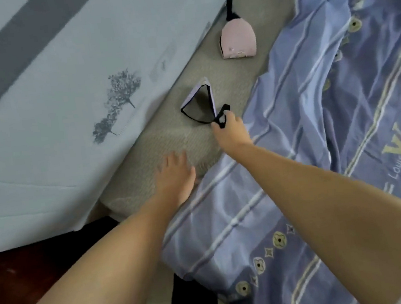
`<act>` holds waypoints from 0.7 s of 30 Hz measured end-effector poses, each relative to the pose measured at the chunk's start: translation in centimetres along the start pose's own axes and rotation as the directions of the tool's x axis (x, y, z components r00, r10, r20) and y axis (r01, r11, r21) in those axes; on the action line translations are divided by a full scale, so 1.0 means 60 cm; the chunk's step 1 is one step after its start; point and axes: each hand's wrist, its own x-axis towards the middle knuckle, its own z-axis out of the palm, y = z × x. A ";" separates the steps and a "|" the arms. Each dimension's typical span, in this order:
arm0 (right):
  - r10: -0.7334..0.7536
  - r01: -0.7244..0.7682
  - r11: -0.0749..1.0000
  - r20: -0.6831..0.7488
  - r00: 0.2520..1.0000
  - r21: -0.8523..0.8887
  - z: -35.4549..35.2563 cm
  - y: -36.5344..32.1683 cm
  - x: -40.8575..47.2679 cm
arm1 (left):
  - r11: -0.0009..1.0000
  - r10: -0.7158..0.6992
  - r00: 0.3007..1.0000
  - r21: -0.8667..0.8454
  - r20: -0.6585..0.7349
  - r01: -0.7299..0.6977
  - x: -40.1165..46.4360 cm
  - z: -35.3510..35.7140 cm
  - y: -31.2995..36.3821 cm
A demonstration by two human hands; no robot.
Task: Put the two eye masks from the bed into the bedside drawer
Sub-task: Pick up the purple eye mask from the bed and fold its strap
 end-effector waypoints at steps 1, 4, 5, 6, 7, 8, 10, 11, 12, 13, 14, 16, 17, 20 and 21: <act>-0.008 0.007 1.000 -0.044 0.999 -0.010 0.012 -0.010 0.027 | 0.999 0.033 0.999 0.025 -0.018 -0.032 0.025 0.009 -0.010; -0.021 0.015 0.999 -0.143 0.990 -0.039 0.047 -0.019 0.085 | 0.992 0.088 0.995 0.097 -0.044 -0.084 0.061 0.052 -0.035; -0.016 0.009 0.999 -0.166 0.986 -0.045 0.055 -0.018 0.098 | 0.989 0.103 0.992 0.116 -0.071 -0.095 0.062 0.069 -0.042; -0.014 0.004 0.999 -0.186 0.982 -0.054 0.061 -0.015 0.108 | 0.986 0.119 0.987 0.133 -0.108 -0.105 0.060 0.084 -0.048; -0.017 0.004 0.998 -0.200 0.980 -0.066 0.066 -0.010 0.116 | 0.982 0.135 0.980 0.150 -0.144 -0.113 0.059 0.096 -0.052; -0.026 0.009 0.996 -0.210 0.977 -0.085 0.068 -0.004 0.122 | 0.979 0.150 0.974 0.164 -0.173 -0.122 0.060 0.104 -0.055; -0.042 0.018 0.994 -0.219 0.975 -0.111 0.063 0.006 0.129 | 0.975 0.168 0.968 0.175 -0.185 -0.135 0.065 0.108 -0.058; -0.041 0.020 0.995 -0.218 0.975 -0.101 0.057 0.008 0.128 | 0.977 0.162 0.974 0.162 -0.160 -0.136 0.066 0.107 -0.059; -0.040 0.024 0.997 -0.211 0.977 -0.078 0.050 0.009 0.125 | 0.980 0.150 0.982 0.146 -0.118 -0.132 0.066 0.103 -0.059; -0.042 0.031 0.998 -0.205 0.978 -0.057 0.041 0.010 0.120 | 0.982 0.137 0.989 0.136 -0.061 -0.127 0.066 0.097 -0.059; -0.047 0.038 0.998 -0.203 0.978 -0.049 0.032 0.009 0.112 | 0.983 0.127 0.992 0.133 0.000 -0.126 0.067 0.087 -0.058; -0.063 0.048 0.996 -0.216 0.974 -0.073 0.010 0.004 0.091 | 0.987 0.093 0.984 0.117 0.155 -0.112 0.074 0.055 -0.055; -0.079 0.058 0.994 -0.224 0.971 -0.096 -0.002 0.000 0.076 | 0.994 0.066 0.968 0.068 0.242 -0.085 0.077 0.029 -0.050; -0.173 0.145 0.980 -0.224 0.959 -0.137 -0.047 -0.018 0.015 | 0.983 0.003 0.944 -0.175 0.330 0.058 0.070 -0.062 -0.026; -0.220 0.194 0.971 -0.216 0.951 -0.137 -0.064 -0.023 -0.010 | 0.949 -0.042 0.969 -0.293 0.242 0.115 0.057 -0.092 -0.017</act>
